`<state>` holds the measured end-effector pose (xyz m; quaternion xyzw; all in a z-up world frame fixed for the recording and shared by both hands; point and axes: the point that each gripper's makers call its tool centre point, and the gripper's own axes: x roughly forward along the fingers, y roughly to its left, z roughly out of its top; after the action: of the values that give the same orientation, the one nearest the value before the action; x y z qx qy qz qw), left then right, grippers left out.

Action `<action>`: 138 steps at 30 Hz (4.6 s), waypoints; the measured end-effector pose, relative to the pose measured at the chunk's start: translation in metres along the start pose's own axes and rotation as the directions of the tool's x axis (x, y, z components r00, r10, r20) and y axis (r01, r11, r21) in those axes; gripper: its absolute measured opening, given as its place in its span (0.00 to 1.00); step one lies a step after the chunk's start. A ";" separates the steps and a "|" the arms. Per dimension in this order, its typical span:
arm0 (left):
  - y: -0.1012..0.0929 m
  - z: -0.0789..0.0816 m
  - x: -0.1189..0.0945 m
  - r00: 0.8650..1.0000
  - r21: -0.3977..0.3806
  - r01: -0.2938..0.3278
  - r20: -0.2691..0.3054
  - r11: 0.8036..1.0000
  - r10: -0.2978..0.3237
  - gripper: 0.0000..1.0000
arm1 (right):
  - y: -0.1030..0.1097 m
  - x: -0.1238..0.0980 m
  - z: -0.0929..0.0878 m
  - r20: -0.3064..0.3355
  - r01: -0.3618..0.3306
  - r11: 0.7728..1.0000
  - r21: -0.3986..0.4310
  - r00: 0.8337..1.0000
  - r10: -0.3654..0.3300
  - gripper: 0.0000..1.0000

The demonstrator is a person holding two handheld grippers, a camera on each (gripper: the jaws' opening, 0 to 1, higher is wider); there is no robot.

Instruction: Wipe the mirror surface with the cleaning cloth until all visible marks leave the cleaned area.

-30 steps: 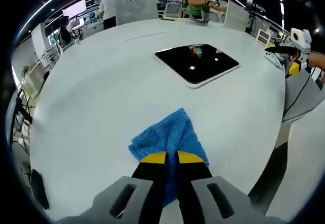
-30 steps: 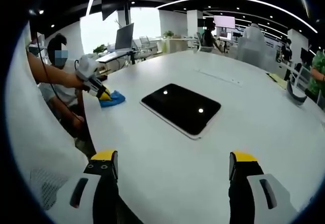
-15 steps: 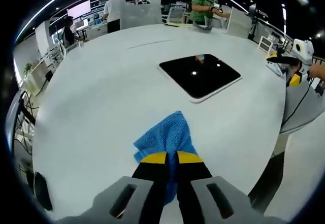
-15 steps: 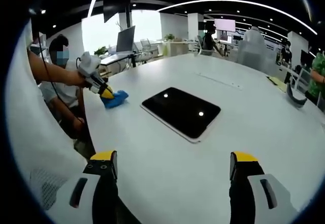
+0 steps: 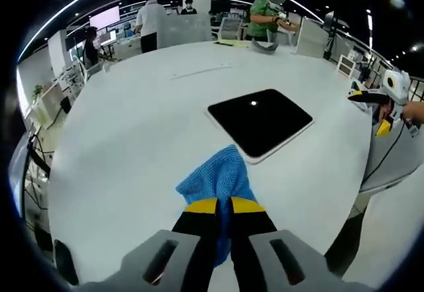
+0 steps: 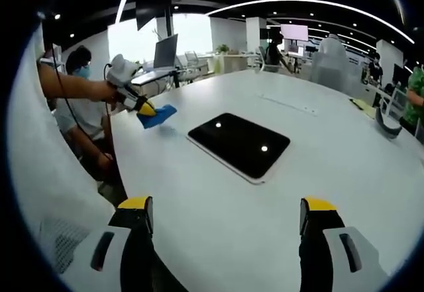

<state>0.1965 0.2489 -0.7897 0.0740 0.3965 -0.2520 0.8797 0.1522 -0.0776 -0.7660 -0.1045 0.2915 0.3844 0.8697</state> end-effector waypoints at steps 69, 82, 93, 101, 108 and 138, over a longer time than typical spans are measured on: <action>-0.011 0.104 0.097 0.999 0.003 0.047 0.012 0.999 -0.047 0.03 | 0.003 -0.007 -0.003 0.011 0.023 0.999 0.040 1.000 -0.023 0.92; -0.006 0.101 0.115 0.999 0.011 0.045 -0.010 0.999 -0.045 0.03 | 0.002 -0.006 -0.008 -0.003 0.026 0.998 0.052 1.000 -0.026 0.92; -0.008 0.099 0.131 0.998 0.001 0.055 -0.022 0.998 -0.055 0.03 | -0.001 -0.005 -0.011 -0.014 0.030 0.997 0.067 0.999 -0.029 0.92; -0.009 0.100 0.139 0.999 -0.008 0.047 -0.028 0.999 -0.047 0.03 | -0.001 -0.005 -0.012 -0.020 0.032 0.997 0.074 0.999 -0.031 0.92; -0.011 0.100 0.143 0.998 -0.001 0.044 -0.035 0.999 -0.044 0.04 | 0.000 -0.005 -0.016 -0.029 0.035 0.996 0.081 0.999 -0.033 0.92; -0.016 0.108 0.154 0.999 0.133 0.045 0.000 0.990 -0.046 0.33 | -0.003 -0.005 -0.015 -0.027 0.041 0.995 0.093 0.999 -0.039 0.91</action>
<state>0.3459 0.1406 -0.8284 0.1228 0.3793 -0.2979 0.8673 0.1453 -0.0884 -0.7752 -0.0743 0.3182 0.3514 0.8773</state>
